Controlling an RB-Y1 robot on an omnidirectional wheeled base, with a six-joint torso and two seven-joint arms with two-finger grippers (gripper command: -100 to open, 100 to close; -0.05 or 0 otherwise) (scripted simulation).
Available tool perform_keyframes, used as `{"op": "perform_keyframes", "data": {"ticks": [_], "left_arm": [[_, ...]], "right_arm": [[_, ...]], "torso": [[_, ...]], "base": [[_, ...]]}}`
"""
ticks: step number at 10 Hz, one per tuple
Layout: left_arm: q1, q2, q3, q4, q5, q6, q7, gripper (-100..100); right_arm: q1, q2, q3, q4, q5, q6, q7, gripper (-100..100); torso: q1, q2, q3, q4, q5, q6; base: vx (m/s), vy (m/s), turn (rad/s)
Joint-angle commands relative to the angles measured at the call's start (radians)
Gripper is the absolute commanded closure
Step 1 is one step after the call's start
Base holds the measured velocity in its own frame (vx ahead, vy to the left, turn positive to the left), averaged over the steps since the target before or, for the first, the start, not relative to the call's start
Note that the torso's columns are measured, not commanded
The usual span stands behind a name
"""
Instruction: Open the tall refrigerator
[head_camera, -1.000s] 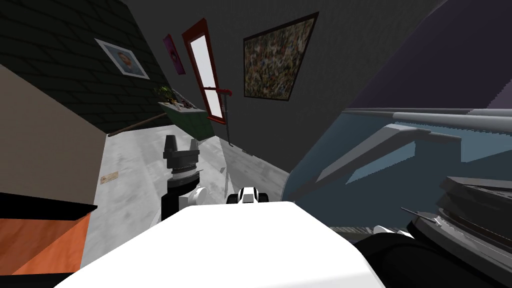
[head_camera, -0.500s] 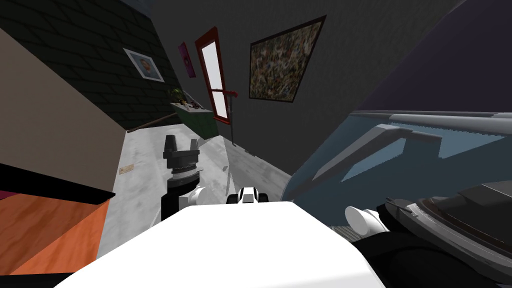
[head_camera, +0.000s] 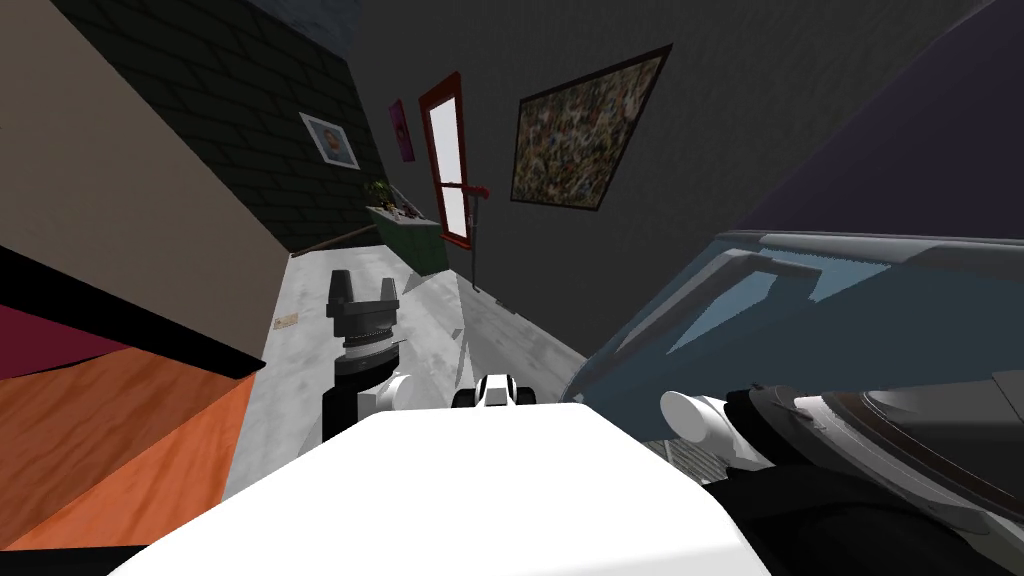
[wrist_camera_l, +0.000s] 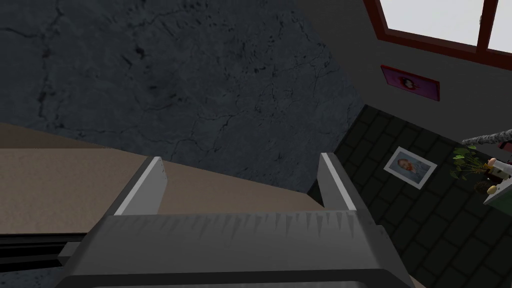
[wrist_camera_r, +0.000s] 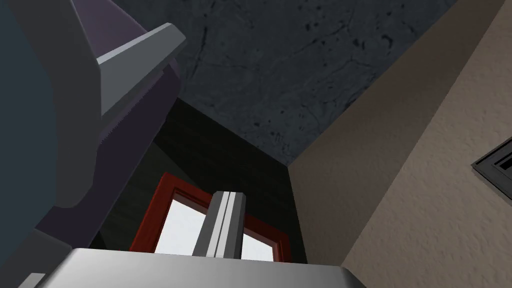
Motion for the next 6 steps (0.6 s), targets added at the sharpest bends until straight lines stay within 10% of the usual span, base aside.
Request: {"op": "perform_keyframes", "data": {"ticks": [1,5,6], "left_arm": [[0.0,0.0,0.0,0.0,0.0,0.0,0.0,0],[0.0,0.0,0.0,0.0,0.0,0.0,0.0,0],[0.0,0.0,0.0,0.0,0.0,0.0,0.0,0]], "right_arm": [[-0.077,-0.003,0.08,0.015,-0.004,-0.023,-0.042,100],[-0.18,-0.003,0.128,0.015,-0.004,-0.023,-0.042,100],[-0.21,0.03,0.188,0.0,-0.054,-0.072,-0.092,100]], "torso": [[-0.002,0.0,0.001,0.0,-0.001,0.002],[-0.006,0.008,0.003,0.004,0.003,0.007],[-0.007,0.007,-0.001,0.005,0.006,0.007]], "base": [[-0.002,0.016,0.015],[0.003,0.006,0.001],[-0.029,-0.043,0.269]]}}
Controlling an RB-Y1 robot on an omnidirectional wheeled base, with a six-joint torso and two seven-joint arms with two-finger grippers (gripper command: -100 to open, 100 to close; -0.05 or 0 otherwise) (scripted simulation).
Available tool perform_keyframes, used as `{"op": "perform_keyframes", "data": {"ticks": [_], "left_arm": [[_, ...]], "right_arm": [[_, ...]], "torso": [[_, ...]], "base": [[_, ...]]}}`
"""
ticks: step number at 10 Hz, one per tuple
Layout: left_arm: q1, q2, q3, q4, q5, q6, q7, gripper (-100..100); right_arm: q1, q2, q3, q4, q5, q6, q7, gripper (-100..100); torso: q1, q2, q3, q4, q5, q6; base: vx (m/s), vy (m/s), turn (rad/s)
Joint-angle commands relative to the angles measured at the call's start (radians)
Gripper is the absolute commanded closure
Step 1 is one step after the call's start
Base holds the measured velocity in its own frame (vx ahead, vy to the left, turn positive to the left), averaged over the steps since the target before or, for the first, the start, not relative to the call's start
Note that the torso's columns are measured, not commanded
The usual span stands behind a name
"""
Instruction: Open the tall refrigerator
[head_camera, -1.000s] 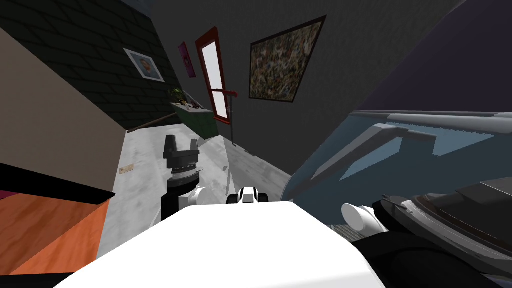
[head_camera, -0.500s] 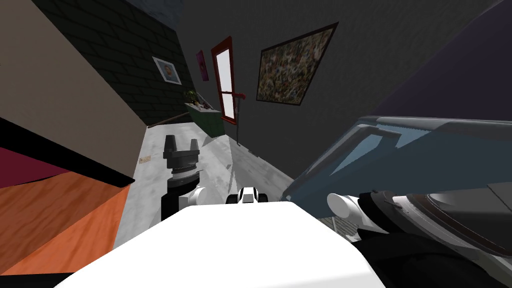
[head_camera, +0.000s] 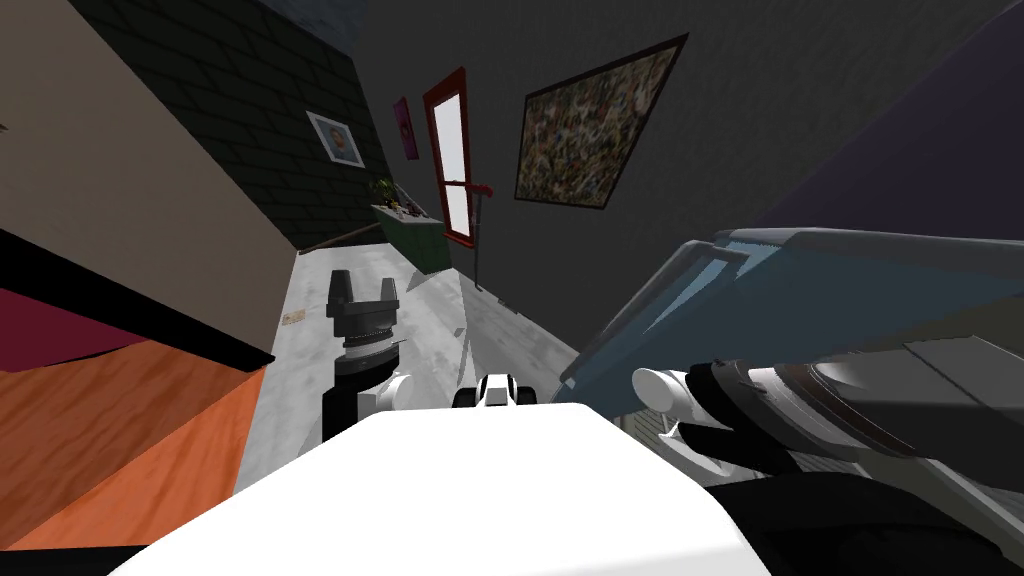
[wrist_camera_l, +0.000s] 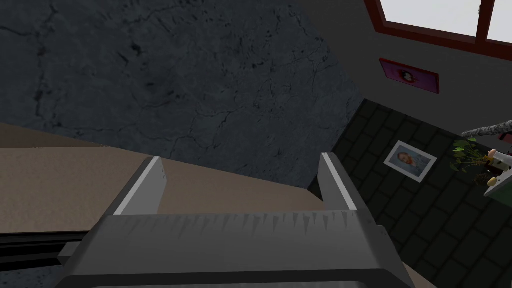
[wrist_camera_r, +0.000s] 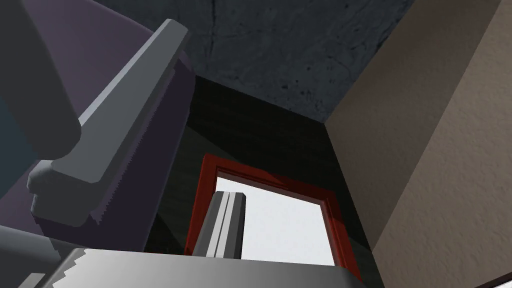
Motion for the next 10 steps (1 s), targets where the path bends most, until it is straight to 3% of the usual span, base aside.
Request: {"op": "perform_keyframes", "data": {"ticks": [1,3,4,7,8,9,10], "left_arm": [[0.0,0.0,0.0,0.0,0.0,0.0,0.0,0],[0.0,0.0,0.0,0.0,0.0,0.0,0.0,0],[0.0,0.0,0.0,0.0,0.0,0.0,0.0,0],[0.0,0.0,0.0,0.0,0.0,0.0,0.0,0],[0.0,0.0,0.0,0.0,0.0,0.0,0.0,0],[0.0,0.0,0.0,0.0,0.0,0.0,0.0,0],[0.0,0.0,0.0,0.0,0.0,0.0,0.0,0]], "right_arm": [[-0.076,0.023,0.079,-0.005,-0.077,-0.074,-0.074,100],[-0.135,0.023,0.149,-0.005,-0.079,-0.122,-0.124,100],[-0.164,0.023,0.183,-0.005,-0.079,-0.122,-0.124,100],[-0.252,0.023,0.183,-0.005,-0.079,-0.122,-0.124,100],[-0.261,0.023,0.183,-0.005,-0.079,-0.122,-0.124,100],[-0.291,0.057,0.248,-0.02,-0.134,-0.173,-0.176,100],[-0.32,0.057,0.282,-0.02,-0.156,-0.196,-0.196,100]], "torso": [[0.001,-0.001,0.001,-0.001,-0.002,-0.002],[0.004,0.004,0.005,0.0,-0.001,0.007],[0.009,0.008,0.008,0.001,-0.001,0.009],[0.019,0.018,0.011,0.007,0.007,0.01],[0.02,0.022,0.011,0.011,0.011,0.012],[0.02,0.024,0.011,0.013,0.014,0.013],[0.028,0.025,0.014,0.01,0.012,0.008]], "base": [[-0.056,-0.053,0.457],[-0.017,-0.031,0.129],[0.033,0.001,-0.035],[0.012,0.015,0.016],[-0.005,0.004,0.014],[-0.024,-0.074,0.33],[-0.03,-0.088,0.384]]}}
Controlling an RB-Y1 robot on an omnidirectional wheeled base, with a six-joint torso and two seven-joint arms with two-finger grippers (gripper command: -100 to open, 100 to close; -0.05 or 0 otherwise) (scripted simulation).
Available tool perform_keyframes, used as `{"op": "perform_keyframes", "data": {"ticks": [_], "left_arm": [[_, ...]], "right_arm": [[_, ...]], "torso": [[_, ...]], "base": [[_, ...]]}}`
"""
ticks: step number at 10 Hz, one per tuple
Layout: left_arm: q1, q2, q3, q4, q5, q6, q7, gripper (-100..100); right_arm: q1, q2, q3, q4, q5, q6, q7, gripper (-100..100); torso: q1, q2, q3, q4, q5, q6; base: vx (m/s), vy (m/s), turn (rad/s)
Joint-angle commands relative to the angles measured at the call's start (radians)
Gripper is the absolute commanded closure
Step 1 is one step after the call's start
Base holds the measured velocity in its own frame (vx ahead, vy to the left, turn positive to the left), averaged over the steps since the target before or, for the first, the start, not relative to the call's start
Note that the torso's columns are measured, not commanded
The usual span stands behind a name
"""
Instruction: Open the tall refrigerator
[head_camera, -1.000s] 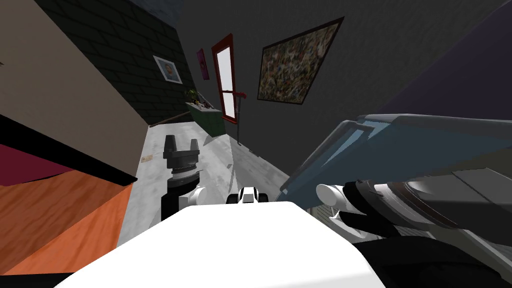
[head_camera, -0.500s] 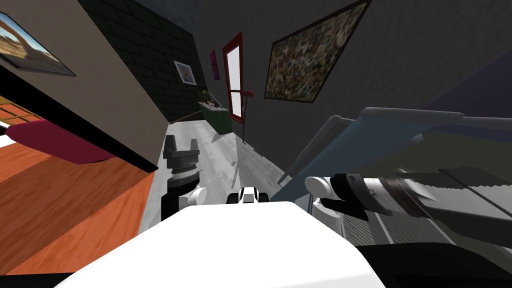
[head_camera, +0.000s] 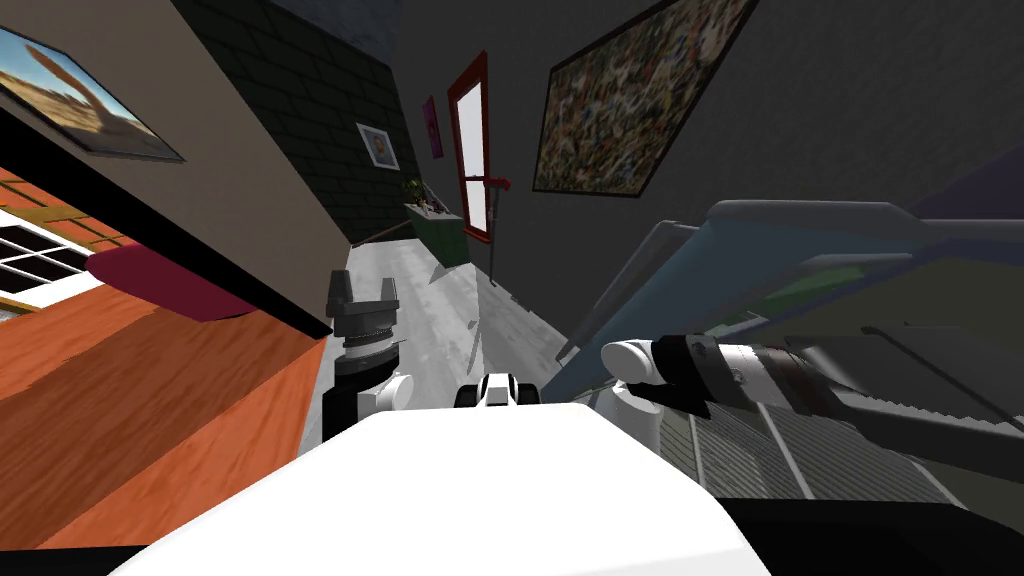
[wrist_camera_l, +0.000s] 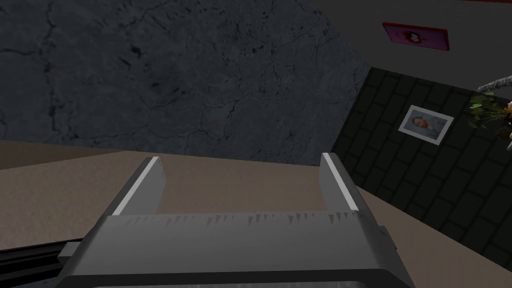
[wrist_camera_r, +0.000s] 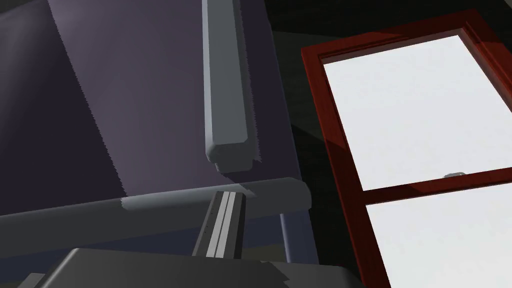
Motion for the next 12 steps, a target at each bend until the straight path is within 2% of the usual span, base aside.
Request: {"op": "perform_keyframes", "data": {"ticks": [1,2,3,6,7,8,9,10,12], "left_arm": [[0.0,0.0,0.0,0.0,0.0,0.0,0.0,0],[0.0,0.0,0.0,0.0,0.0,0.0,0.0,0],[0.0,0.0,0.0,0.0,0.0,0.0,0.0,0],[0.0,0.0,0.0,0.0,0.0,0.0,0.0,0],[0.0,0.0,0.0,0.0,0.0,0.0,0.0,0],[0.0,0.0,0.0,0.0,0.0,0.0,0.0,0],[0.0,0.0,0.0,0.0,0.0,0.0,0.0,0],[0.0,0.0,0.0,0.0,0.0,0.0,0.0,0],[0.0,0.0,0.0,0.0,0.0,0.0,0.0,0]], "right_arm": [[-0.081,0.007,0.085,-0.009,-0.052,-0.077,-0.076,100],[-0.107,0.007,0.117,-0.009,-0.052,-0.099,-0.101,100],[-0.138,0.007,0.145,-0.009,-0.052,-0.099,-0.101,100],[-0.231,0.007,0.145,-0.009,-0.052,-0.099,-0.101,100],[-0.262,0.041,0.194,-0.024,-0.103,-0.148,-0.15,100],[-0.294,0.041,0.219,-0.024,-0.13,-0.172,-0.175,100],[-0.321,0.041,0.252,-0.024,-0.13,-0.205,-0.207,100],[-0.352,0.041,0.286,-0.024,-0.13,-0.221,-0.224,100],[-0.416,0.041,0.339,-0.024,-0.13,-0.221,-0.224,100]], "torso": [[0.01,-0.001,0.0,-0.001,0.002,-0.001],[0.02,-0.004,-0.001,-0.003,0.004,-0.002],[0.026,-0.005,0.0,-0.004,0.004,-0.002],[0.025,0.003,0.006,-0.003,0.002,-0.002],[0.025,0.003,0.007,-0.003,0.002,-0.002],[0.024,0.005,0.008,-0.002,0.001,-0.003],[0.023,0.004,0.008,-0.002,0.001,-0.002],[0.024,0.002,0.006,-0.003,0.002,-0.001],[0.027,0.0,0.005,-0.004,0.003,-0.002]], "base": [[-0.013,-0.038,0.169],[-0.008,0.0,-0.001],[-0.005,0.009,-0.039],[0.005,0.001,-0.001],[-0.035,-0.034,0.317],[-0.047,-0.06,0.452],[-0.028,-0.044,0.134],[-0.008,-0.013,-0.046],[0.005,0.007,-0.01]]}}
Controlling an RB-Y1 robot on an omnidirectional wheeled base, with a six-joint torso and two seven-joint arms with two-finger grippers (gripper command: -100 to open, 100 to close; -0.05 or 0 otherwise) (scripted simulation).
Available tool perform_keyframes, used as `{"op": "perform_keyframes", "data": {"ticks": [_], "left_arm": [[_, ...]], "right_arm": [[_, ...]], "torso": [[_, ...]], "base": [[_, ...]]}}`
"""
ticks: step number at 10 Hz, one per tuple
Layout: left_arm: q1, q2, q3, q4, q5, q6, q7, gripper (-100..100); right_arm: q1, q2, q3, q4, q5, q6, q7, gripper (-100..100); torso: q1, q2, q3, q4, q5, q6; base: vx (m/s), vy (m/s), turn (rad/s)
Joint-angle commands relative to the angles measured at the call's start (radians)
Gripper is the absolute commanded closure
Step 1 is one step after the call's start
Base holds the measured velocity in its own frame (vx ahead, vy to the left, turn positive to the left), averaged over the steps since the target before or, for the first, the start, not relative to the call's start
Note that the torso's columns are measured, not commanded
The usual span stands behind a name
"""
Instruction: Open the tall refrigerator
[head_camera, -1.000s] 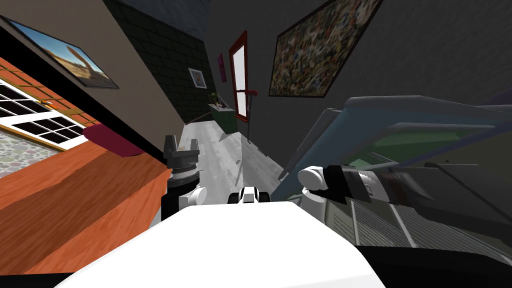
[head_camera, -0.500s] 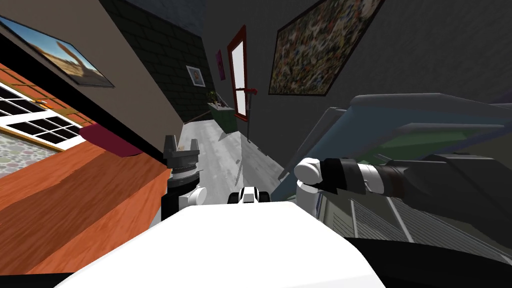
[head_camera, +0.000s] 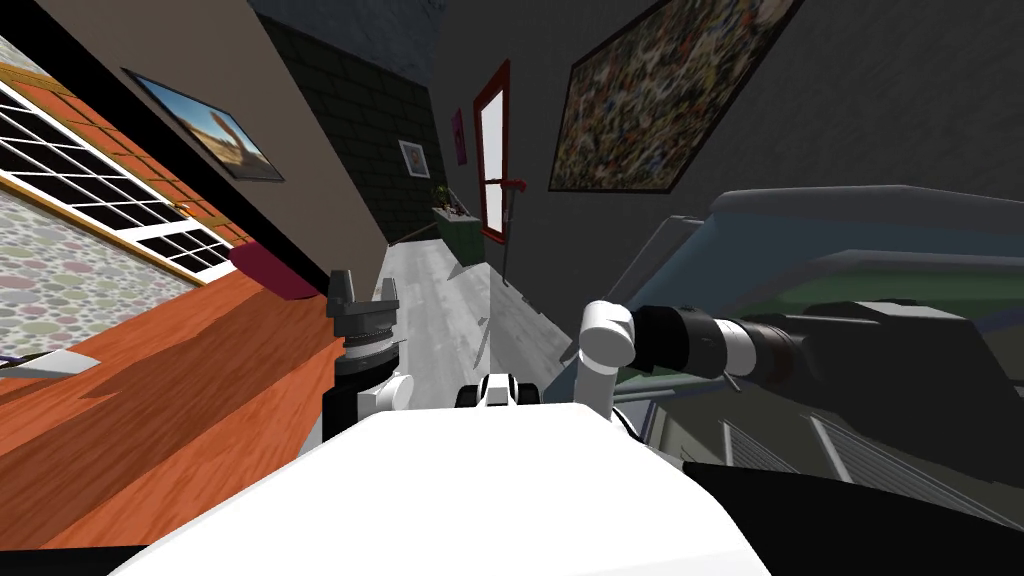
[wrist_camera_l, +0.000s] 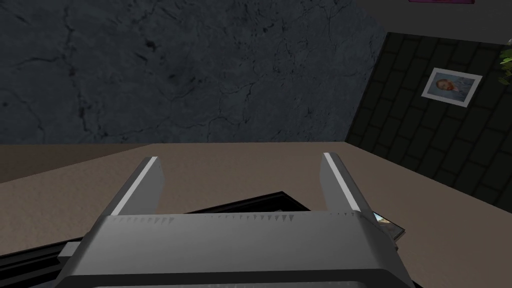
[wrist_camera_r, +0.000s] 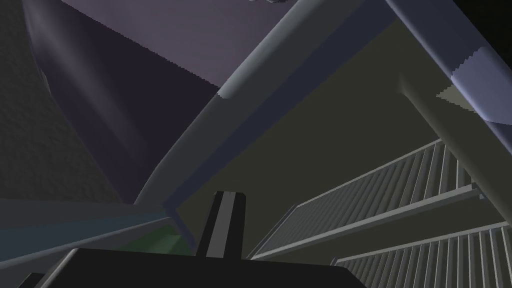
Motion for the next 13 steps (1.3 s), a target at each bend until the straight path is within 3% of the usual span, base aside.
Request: {"op": "perform_keyframes", "data": {"ticks": [1,2,3,5,8,10,11,13], "left_arm": [[0.0,0.0,0.0,0.0,0.0,0.0,0.0,0],[0.0,0.0,0.0,0.0,0.0,0.0,0.0,0],[0.0,0.0,0.0,0.0,0.0,0.0,0.0,0],[0.0,0.0,0.0,0.0,0.0,0.0,0.0,0],[0.0,0.0,0.0,0.0,0.0,0.0,0.0,0],[0.0,0.0,0.0,0.0,0.0,0.0,0.0,0],[0.0,0.0,0.0,0.0,0.0,0.0,0.0,0],[0.0,0.0,0.0,0.0,0.0,0.0,0.0,0]], "right_arm": [[-0.077,0.001,0.045,0.004,0.001,-0.008,-0.008,100],[-0.103,0.001,0.045,0.004,0.001,-0.008,-0.008,100],[-0.132,0.034,0.096,-0.011,-0.047,-0.059,-0.059,100],[-0.191,0.034,0.152,-0.011,-0.077,-0.111,-0.112,100],[-0.278,0.034,0.238,-0.011,-0.077,-0.13,-0.132,100],[-0.347,0.034,0.238,-0.011,-0.077,-0.13,-0.132,100],[-0.375,0.068,0.29,-0.026,-0.124,-0.18,-0.18,100],[-0.425,0.068,0.361,-0.026,-0.156,-0.24,-0.24,100]], "torso": [[-0.001,0.001,0.0,0.0,0.0,0.0],[-0.002,0.002,0.001,0.0,-0.001,0.0],[-0.003,0.002,0.001,0.001,-0.001,0.0],[-0.002,0.002,0.001,0.0,0.0,-0.001],[-0.001,0.0,0.0,0.0,0.0,0.0],[-0.002,0.002,0.001,0.001,-0.001,0.0],[-0.002,0.002,0.002,0.001,-0.001,0.0],[-0.002,0.004,0.003,0.001,-0.001,0.0]], "base": [[0.007,0.006,0.004],[0.0,0.0,0.0],[-0.031,-0.014,0.338],[-0.043,-0.027,0.293],[0.002,0.0,-0.016],[0.003,0.002,0.003],[-0.032,-0.018,0.251],[-0.038,-0.02,0.327]]}}
